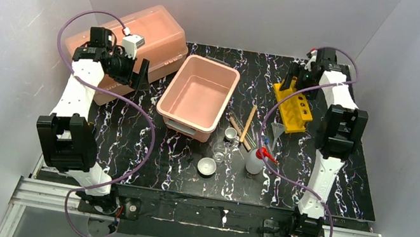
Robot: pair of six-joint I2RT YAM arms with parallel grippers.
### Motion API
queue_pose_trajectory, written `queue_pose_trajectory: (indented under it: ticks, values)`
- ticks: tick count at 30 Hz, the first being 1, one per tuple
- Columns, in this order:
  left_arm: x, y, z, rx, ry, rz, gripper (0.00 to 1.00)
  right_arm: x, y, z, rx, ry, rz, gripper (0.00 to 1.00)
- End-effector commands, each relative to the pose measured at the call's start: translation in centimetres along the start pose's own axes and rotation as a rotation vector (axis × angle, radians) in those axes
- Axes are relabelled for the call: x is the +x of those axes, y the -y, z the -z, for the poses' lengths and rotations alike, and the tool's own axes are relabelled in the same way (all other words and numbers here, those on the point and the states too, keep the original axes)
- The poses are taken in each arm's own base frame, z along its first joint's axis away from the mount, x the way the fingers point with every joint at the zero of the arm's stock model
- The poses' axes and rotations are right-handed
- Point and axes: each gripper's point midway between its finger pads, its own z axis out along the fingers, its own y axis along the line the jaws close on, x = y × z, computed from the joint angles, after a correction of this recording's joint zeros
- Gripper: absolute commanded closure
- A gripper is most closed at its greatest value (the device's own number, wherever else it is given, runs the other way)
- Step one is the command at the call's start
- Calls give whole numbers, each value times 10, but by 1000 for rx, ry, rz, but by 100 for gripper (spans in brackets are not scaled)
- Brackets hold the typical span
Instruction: Organize the chemistry lab equipment
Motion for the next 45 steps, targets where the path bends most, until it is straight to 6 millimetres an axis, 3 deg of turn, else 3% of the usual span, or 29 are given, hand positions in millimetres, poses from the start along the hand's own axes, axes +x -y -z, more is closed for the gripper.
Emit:
queue_pose_trajectory:
  ticks: [1, 5, 6, 12, 15, 17, 19, 27, 33, 37, 45]
  values:
    - [-2, 10, 12, 16, 33, -31, 1, -4, -13, 48, -19, 56, 82, 4]
    - [-6, 13, 12, 26, 46, 10, 1, -8, 7, 75, 157, 79, 102, 8]
    - [-7, 13, 12, 26, 47, 19, 1, -11, 3, 82, 187, 98, 121, 8]
    - [-7, 13, 13, 19, 46, 26, 1, -34, -42, 104, 227, 203, 194, 4]
    - [-7, 13, 15, 15, 50, 23, 1, -25, -74, 95, 151, 195, 186, 11]
    - [-7, 13, 15, 13, 51, 24, 1, -12, -80, 85, 147, 180, 172, 19]
    - [-6, 13, 14, 15, 50, 24, 1, 2, -76, 76, 172, 161, 160, 24]
    - [1, 14, 10, 19, 42, 23, 1, 34, -33, 56, 332, 142, 170, 24]
    - [2, 11, 10, 6, 40, 12, 1, 38, -21, 50, 380, 135, 198, 27]
    - [0, 9, 11, -2, 44, 5, 1, 44, -16, 53, 405, 126, 195, 30]
    - [0, 10, 10, 7, 41, 6, 1, 80, -3, 73, 440, 137, 172, 35]
